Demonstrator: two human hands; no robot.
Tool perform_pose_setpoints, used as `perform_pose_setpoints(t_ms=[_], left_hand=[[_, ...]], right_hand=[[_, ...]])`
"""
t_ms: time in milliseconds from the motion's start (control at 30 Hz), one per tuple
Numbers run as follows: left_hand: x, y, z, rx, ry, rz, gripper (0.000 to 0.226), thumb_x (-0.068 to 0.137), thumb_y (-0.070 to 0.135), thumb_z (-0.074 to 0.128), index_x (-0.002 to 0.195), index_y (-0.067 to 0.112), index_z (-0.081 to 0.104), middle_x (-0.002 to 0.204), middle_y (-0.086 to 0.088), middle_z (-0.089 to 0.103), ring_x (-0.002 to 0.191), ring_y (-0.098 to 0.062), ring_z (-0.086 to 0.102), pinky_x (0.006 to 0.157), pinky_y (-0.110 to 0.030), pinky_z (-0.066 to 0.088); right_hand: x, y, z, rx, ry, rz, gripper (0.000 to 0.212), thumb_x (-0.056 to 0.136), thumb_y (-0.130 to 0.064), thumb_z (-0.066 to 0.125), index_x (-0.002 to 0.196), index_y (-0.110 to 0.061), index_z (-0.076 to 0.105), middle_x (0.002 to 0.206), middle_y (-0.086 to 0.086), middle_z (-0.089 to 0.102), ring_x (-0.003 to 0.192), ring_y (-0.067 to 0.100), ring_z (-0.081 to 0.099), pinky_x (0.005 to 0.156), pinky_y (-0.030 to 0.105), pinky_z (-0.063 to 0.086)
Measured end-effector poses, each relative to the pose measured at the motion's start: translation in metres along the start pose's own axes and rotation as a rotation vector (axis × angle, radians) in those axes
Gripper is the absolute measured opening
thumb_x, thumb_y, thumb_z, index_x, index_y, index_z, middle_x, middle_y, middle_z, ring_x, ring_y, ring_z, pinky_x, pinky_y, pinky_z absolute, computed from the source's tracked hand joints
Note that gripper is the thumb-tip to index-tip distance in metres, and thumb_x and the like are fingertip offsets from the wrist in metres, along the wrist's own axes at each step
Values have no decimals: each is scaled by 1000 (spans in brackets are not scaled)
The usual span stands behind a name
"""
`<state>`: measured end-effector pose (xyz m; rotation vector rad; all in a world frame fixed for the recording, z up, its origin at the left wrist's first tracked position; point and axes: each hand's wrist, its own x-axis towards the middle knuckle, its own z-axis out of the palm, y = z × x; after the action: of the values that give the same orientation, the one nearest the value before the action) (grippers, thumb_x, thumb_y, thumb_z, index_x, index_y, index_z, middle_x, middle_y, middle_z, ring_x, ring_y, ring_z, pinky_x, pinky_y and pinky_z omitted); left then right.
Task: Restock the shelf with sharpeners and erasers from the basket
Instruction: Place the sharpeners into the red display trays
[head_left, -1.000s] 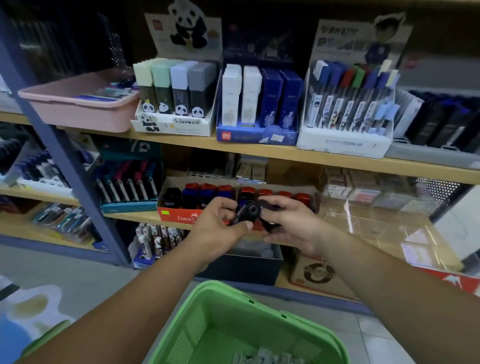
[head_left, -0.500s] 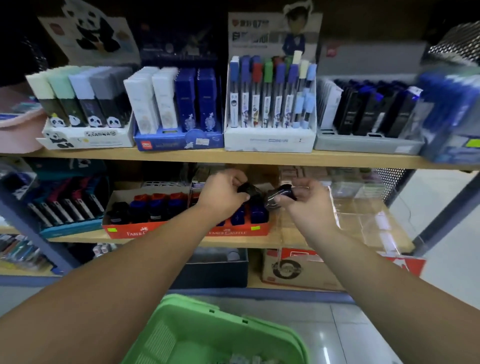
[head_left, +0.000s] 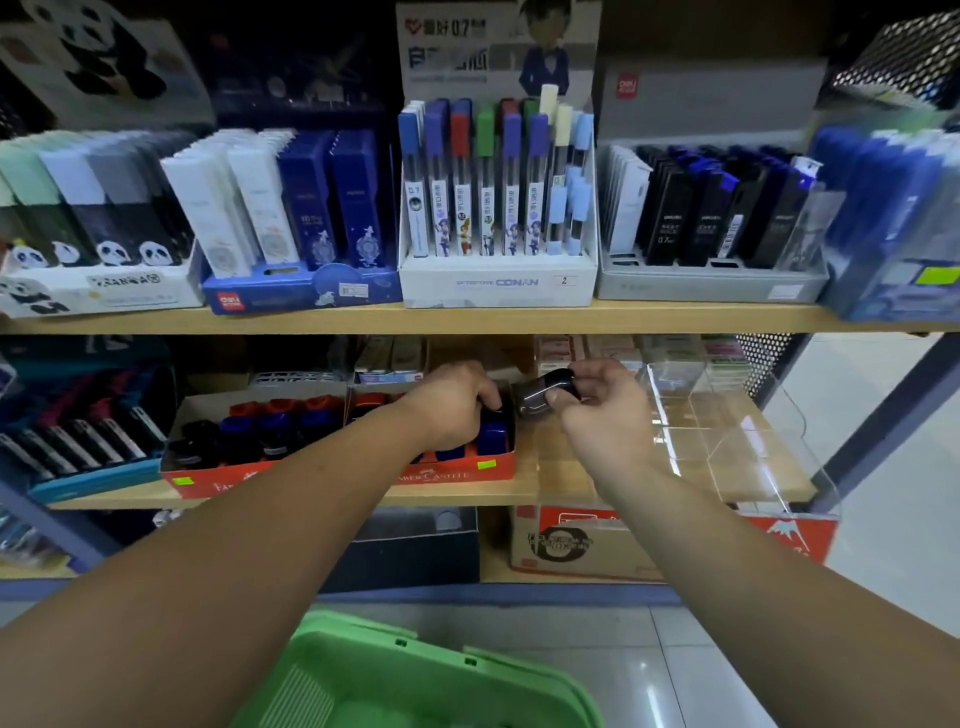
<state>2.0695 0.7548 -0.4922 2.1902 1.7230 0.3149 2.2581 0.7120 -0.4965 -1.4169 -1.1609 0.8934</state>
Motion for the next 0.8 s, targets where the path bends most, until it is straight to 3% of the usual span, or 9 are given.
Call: perform_pose_setpoints(t_ms=[133, 400, 567, 700, 800], left_hand=[[-14, -6, -3, -22, -34, 17, 43, 99, 2, 53, 128, 29, 68, 142, 7, 55, 128, -18, 53, 110, -37, 47], [-100, -56, -19, -276, 343, -117, 33, 101, 14, 60, 132, 21, 68, 135, 4, 64, 128, -13, 56, 107, -25, 45], [-145, -109, -23, -294, 478, -201, 30, 98, 15, 65, 127, 19, 70, 129, 1, 64, 121, -14, 59, 108, -34, 49], [-177, -153, -28, -107, 669, -198, 29, 95, 15, 65, 124, 14, 71, 129, -4, 61, 119, -24, 54, 105, -35, 45], [-189, -185, -35, -108, 684, -325, 34, 98, 24, 63, 131, 12, 66, 132, -7, 58, 121, -29, 53, 102, -41, 47]], right_hand=[[-5, -6, 2, 9, -35, -20, 32, 92, -10, 78, 112, -28, 61, 100, -12, 66, 95, 3, 64, 69, 17, 48], [-39, -31, 54, -35, -229, -69, 30, 88, -19, 83, 106, -29, 62, 102, 0, 71, 93, 17, 73, 74, 34, 64], [-67, -43, 106, -122, -349, -109, 34, 85, -27, 86, 113, -23, 66, 97, 1, 75, 90, 15, 74, 79, 36, 64], [-77, -47, 139, -120, -384, -100, 32, 87, -20, 85, 111, -24, 64, 104, 1, 72, 88, 16, 75, 80, 36, 64], [-83, -49, 168, -94, -384, -91, 27, 88, -15, 84, 105, -23, 64, 109, 4, 70, 90, 17, 74, 82, 32, 63]])
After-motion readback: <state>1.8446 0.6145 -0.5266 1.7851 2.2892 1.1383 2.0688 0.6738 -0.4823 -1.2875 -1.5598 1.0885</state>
